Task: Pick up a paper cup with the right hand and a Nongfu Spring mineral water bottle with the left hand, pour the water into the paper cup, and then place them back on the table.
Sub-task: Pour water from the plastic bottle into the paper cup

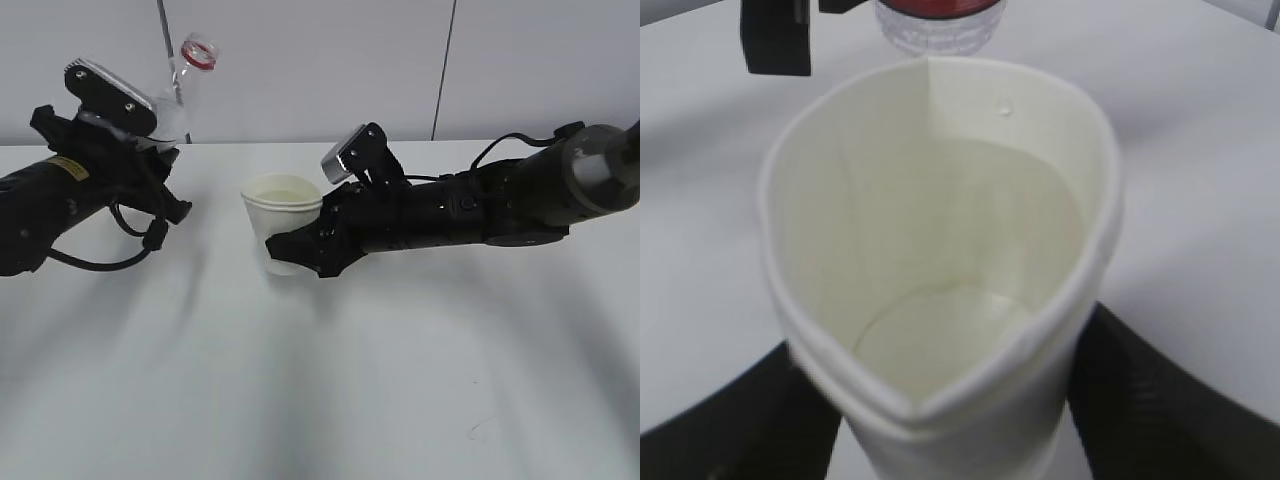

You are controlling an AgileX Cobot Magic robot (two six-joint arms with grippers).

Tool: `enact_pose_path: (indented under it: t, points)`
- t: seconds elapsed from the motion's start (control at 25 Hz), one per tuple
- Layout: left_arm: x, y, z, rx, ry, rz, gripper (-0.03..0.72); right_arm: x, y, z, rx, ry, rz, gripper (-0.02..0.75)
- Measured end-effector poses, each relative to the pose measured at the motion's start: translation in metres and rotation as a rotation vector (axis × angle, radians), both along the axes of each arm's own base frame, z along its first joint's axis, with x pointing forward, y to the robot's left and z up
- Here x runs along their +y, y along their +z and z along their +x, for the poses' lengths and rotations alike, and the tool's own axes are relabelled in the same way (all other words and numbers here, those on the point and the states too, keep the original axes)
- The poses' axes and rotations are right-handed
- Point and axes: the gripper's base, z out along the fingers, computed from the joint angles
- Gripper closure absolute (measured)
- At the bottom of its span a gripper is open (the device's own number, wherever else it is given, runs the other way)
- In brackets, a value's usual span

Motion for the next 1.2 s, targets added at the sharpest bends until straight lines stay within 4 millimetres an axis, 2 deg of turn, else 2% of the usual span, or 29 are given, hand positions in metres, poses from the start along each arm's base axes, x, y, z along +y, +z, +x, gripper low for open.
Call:
enact_pose_path:
  t: [0.12,0.4,0.64,0.88,1.2]
  points:
    - [0.000,-0.003,-0.001,0.067,0.038,-0.151,0.368,0.000,0.001,0.001,0.003,-0.018,0.013,0.242]
    - [-0.001,-0.004,-0.001,0.140,0.102,-0.386,0.368,-0.001,0.002,0.002,-0.003,-0.031,0.020,0.242]
    - [-0.001,-0.003,0.000,0.138,0.120,-0.471,0.368,-0.001,0.002,0.004,-0.002,-0.049,0.030,0.242]
    - [-0.002,-0.021,0.004,0.135,0.129,-0.494,0.368,-0.001,0.003,0.004,-0.001,-0.057,0.034,0.242]
    - [-0.002,-0.020,0.005,0.086,0.122,-0.520,0.369,-0.005,0.001,0.009,-0.017,-0.112,0.001,0.242]
